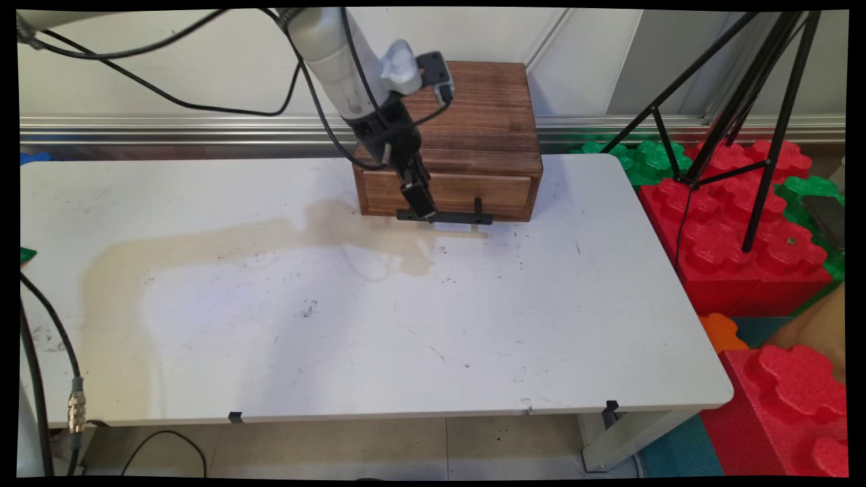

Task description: Open the drawer

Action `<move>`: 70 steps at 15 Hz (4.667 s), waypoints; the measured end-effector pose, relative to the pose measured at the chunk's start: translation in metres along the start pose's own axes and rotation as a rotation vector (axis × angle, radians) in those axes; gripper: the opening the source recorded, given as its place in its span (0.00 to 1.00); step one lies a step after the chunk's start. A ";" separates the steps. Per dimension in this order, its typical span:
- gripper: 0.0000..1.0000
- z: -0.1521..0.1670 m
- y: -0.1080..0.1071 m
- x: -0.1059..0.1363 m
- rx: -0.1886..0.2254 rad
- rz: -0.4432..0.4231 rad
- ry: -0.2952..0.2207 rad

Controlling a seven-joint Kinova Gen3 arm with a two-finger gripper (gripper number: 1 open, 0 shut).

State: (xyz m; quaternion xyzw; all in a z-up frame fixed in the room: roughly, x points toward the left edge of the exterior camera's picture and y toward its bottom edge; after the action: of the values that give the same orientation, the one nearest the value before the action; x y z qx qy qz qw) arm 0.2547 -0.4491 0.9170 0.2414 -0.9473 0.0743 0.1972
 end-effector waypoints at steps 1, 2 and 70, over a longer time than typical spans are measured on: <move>1.00 0.004 -0.001 0.001 0.000 0.003 -0.003; 1.00 0.009 -0.001 0.001 0.000 0.009 -0.008; 1.00 0.089 0.070 0.001 -0.132 0.197 -0.101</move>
State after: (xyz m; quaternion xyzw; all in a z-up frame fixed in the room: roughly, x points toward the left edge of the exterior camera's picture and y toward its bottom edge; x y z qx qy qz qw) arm 0.1892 -0.4093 0.8330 0.1371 -0.9780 0.0185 0.1564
